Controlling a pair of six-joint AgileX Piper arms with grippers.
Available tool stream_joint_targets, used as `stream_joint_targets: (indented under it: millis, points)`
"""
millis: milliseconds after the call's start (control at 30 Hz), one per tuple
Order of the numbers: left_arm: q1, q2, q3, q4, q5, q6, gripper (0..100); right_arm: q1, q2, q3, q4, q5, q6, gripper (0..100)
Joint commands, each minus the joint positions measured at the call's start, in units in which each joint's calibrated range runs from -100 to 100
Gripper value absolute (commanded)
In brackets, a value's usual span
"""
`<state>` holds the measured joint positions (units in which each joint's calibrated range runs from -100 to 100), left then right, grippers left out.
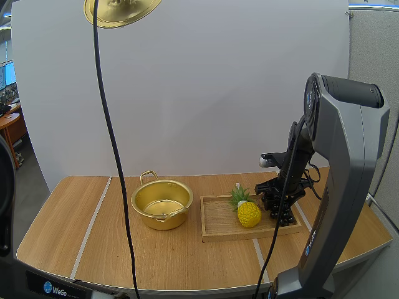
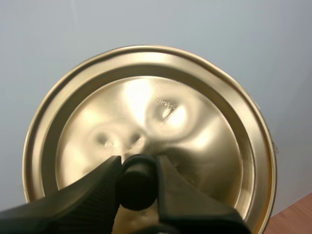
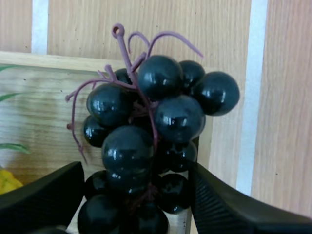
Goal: Open the pot, put the grape inside, and close it
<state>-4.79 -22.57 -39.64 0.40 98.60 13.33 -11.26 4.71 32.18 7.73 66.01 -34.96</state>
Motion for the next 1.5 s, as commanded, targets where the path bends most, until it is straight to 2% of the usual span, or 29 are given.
stream_joint_targets:
  millis: [0,567,600,633,733,800,1200,1267,1467]
  points:
    - [-0.18,-0.5,-0.4,1.0,-2.2,-0.2,0,-0.2,1.6,0.6,0.2,0.7,-0.5,100]
    - [-0.18,-0.5,-0.4,1.0,-2.2,-0.2,0,-0.2,1.6,0.6,2.6,-0.9,-0.5,100]
    - [-0.18,-0.5,-0.4,1.0,-2.2,-0.2,0,-0.2,1.6,0.6,2.6,-0.9,-0.5,96]
    - [-0.18,-0.5,-0.4,1.0,-2.2,-0.2,0,-0.2,1.6,0.6,2.6,-0.9,-0.5,82]
    - [-0.18,-0.5,-0.4,1.0,-2.2,-0.2,0,-0.2,1.6,0.6,2.7,0.3,-0.5,30]
    - [-0.18,-0.5,-0.4,1.0,-2.2,-0.2,0,-0.2,1.6,0.6,2.7,1.0,-0.5,0]
    - [-0.18,-0.5,-0.4,1.0,-2.2,-0.2,0,-0.2,1.6,0.6,2.8,1.2,-0.4,0]
    - [-0.18,-0.5,-0.4,1.0,-2.2,-0.2,0,-0.2,1.6,0.2,4.3,1.8,-0.4,0]
    - [-0.18,-0.5,-0.4,1.0,-2.2,-0.2,0,-0.2,0.2,-3.4,7.1,9.6,-0.4,0]
